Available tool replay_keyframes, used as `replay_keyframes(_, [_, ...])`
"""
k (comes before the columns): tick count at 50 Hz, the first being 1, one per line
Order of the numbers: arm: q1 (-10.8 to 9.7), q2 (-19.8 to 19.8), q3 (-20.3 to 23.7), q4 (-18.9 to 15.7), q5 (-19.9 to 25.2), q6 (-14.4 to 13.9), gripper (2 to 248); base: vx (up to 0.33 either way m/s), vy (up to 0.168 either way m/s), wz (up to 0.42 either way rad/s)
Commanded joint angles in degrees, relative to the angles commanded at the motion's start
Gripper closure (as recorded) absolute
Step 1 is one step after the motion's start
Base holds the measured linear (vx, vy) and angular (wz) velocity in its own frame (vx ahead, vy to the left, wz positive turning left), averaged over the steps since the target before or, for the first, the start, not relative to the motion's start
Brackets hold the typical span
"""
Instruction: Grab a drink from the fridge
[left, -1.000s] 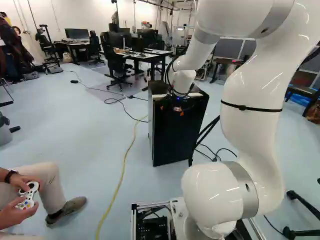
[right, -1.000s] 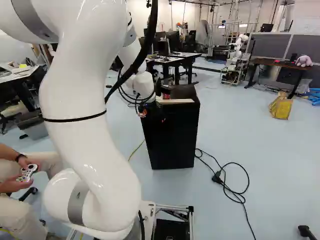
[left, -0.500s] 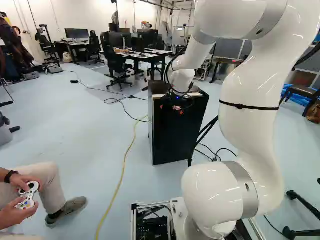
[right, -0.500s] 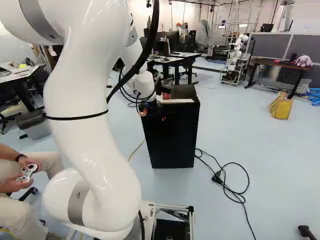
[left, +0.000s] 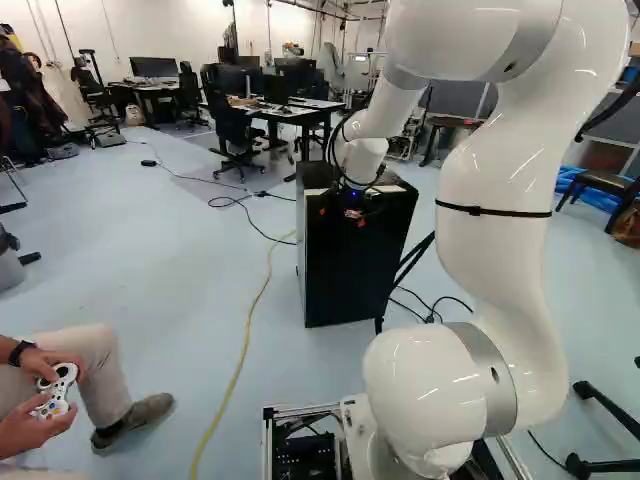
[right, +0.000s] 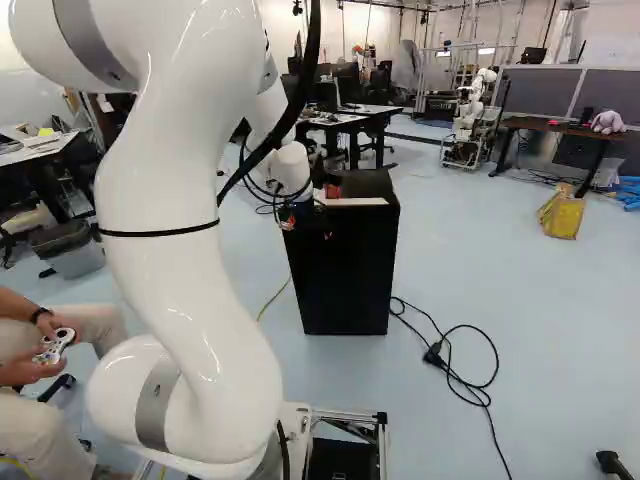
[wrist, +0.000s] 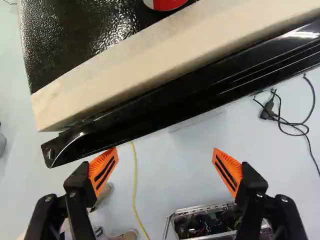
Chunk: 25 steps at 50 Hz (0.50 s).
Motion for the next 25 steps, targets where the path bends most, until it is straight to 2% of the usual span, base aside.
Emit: replay_keyframes(25, [0.03,-1.03,-1.35,0.0,0.0,0.0,3,0.0,0.0,0.0])
